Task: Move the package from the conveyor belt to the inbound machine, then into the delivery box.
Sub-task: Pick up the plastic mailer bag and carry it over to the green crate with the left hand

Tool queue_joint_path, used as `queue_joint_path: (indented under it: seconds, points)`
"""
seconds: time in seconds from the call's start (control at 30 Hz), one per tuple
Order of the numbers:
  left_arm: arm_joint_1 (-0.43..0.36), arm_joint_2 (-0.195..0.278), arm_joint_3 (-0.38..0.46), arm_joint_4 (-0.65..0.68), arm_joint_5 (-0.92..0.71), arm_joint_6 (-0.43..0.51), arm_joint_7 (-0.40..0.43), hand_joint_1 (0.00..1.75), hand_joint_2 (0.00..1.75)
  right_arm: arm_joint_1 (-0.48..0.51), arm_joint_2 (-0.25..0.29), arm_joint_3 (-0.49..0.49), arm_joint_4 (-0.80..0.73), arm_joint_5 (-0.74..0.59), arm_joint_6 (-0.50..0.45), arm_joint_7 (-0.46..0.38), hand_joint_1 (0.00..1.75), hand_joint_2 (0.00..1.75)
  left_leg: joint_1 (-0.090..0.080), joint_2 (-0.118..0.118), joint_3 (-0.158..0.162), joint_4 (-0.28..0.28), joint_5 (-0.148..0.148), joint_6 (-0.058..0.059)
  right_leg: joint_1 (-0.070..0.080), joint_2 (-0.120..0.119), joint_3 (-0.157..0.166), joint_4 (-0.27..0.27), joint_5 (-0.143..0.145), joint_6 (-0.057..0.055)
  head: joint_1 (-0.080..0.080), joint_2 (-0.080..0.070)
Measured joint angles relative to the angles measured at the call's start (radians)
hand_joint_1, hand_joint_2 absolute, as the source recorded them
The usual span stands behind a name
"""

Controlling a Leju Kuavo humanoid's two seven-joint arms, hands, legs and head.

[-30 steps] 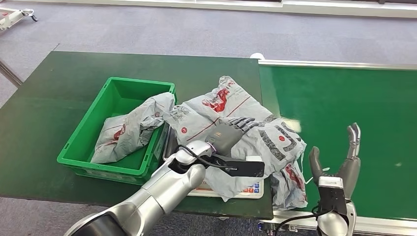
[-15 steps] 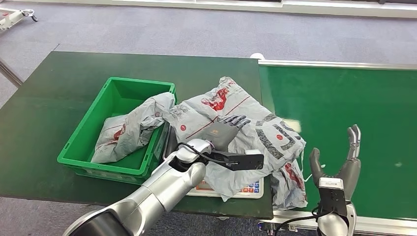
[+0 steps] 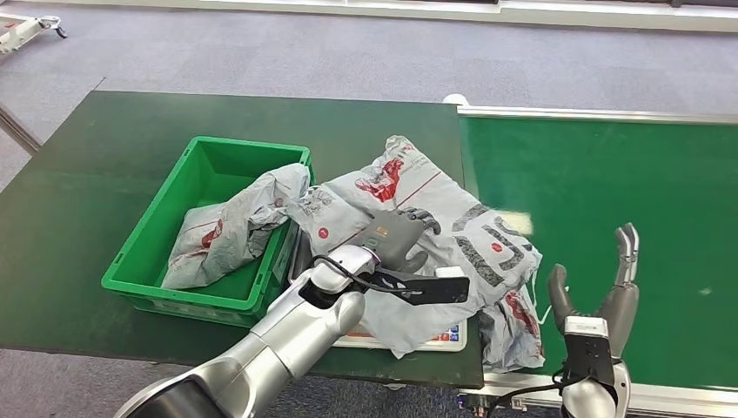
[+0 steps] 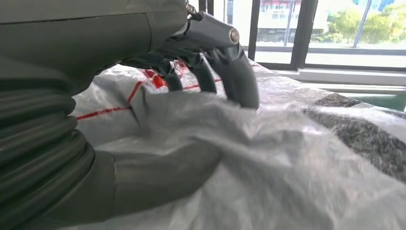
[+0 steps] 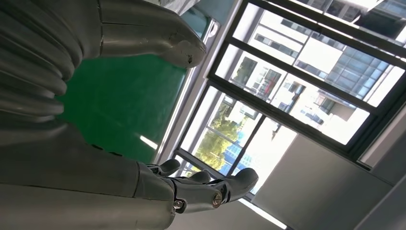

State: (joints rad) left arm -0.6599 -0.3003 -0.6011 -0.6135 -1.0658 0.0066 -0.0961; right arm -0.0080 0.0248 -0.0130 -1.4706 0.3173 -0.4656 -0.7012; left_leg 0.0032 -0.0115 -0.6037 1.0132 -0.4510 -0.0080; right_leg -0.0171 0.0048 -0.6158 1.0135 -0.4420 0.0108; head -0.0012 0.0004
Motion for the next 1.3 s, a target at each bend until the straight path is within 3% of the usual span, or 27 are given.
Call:
queue_joint_path:
  seconds: [0.03, 0.17, 0.8, 0.97, 1.17, 1.3]
  points:
    - [0.002, 0.001, 0.000, -0.002, -0.005, -0.007, 0.007, 1.75, 1.75, 0.001, 0.000, 0.000, 0.000, -0.003, -0.002, 0.000, 0.00, 1.75, 0.000, 0.000, 0.000, 0.000, 0.000, 0.000, 0.000, 0.000, 0.000, 0.000, 0.000, 0.000, 0.000, 0.000]
    - [0.005, 0.003, 0.004, 0.011, -0.005, -0.027, 0.017, 1.75, 0.00, 0.000, 0.000, 0.000, 0.001, -0.010, -0.010, 0.000, 0.00, 1.75, 0.000, 0.000, 0.000, 0.000, 0.000, 0.000, 0.000, 0.000, 0.000, 0.000, 0.000, 0.000, 0.000, 0.000]
    - [0.021, 0.006, 0.067, 0.011, -0.003, 0.097, -0.010, 1.75, 0.00, -0.002, 0.000, 0.000, 0.003, 0.006, 0.002, 0.000, 0.00, 1.75, 0.000, 0.000, 0.000, 0.000, 0.000, 0.000, 0.000, 0.000, 0.000, 0.000, 0.000, 0.000, 0.000, 0.000]
    - [0.048, 0.013, 0.107, -0.043, 0.032, 0.280, -0.066, 1.75, 0.00, -0.001, 0.000, 0.000, 0.003, 0.003, -0.009, 0.000, 0.00, 1.75, 0.000, 0.000, 0.000, 0.000, 0.000, 0.000, 0.000, 0.000, 0.000, 0.000, 0.000, 0.000, 0.000, 0.000]
    - [0.130, 0.037, 0.172, -0.284, 0.080, 0.632, -0.276, 1.75, 0.00, 0.008, 0.000, 0.000, 0.001, -0.019, -0.048, 0.000, 0.00, 1.75, 0.000, 0.000, -0.001, 0.000, 0.000, 0.000, 0.000, 0.000, 0.000, 0.000, -0.001, 0.000, 0.000, 0.000]
    - [0.210, 0.035, 0.234, -0.512, -0.017, 0.692, -0.419, 1.75, 0.00, 0.022, -0.001, 0.001, -0.006, -0.042, -0.084, 0.000, 0.00, 1.75, 0.000, 0.000, -0.001, 0.000, -0.001, 0.000, 0.000, 0.000, 0.000, 0.000, -0.002, 0.000, 0.000, 0.000]
